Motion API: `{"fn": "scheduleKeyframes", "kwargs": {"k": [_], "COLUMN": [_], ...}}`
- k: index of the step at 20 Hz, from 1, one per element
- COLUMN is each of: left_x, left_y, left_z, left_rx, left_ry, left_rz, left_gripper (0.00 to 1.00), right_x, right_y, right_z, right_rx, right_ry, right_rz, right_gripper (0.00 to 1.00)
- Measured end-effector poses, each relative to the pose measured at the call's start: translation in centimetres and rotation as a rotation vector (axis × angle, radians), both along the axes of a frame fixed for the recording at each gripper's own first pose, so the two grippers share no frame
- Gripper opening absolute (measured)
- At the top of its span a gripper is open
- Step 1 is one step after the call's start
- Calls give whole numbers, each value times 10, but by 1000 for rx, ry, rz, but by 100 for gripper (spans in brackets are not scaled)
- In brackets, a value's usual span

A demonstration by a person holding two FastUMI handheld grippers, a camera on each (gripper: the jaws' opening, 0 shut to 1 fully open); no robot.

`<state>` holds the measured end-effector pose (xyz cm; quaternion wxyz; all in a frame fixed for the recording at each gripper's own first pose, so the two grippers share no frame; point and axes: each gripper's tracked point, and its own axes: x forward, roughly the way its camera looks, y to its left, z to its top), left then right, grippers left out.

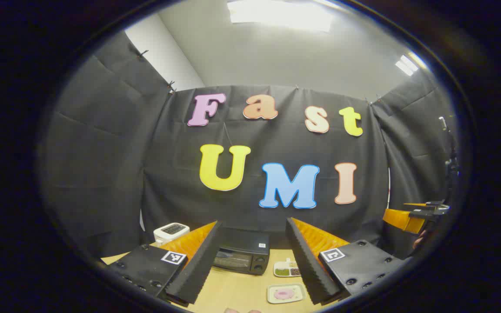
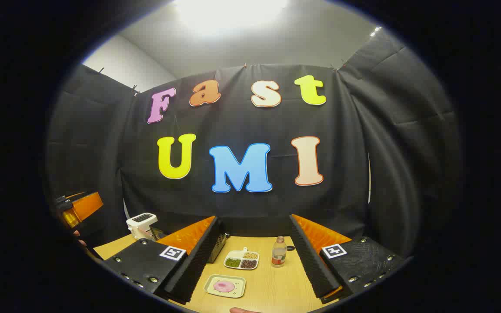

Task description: Open the electric oven with the left hand, put the food in, and close the electric oven.

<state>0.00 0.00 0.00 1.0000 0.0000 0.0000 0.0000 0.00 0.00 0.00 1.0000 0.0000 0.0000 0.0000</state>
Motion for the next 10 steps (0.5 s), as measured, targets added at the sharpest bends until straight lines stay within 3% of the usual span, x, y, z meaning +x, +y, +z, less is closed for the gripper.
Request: {"fn": "scheduleKeyframes", "kwargs": {"k": [10], "left_x": [26], "left_y": [34], "left_z": [-29], "left_rx": [-35], "left_ry": [57], "left_rz": [-29], "left_gripper": [100], "right_x": [21], "right_y": [11], "right_z": [-23], "right_rx": [32], "right_ry": [16], "right_rz": [-52], "right_gripper": [98]}}
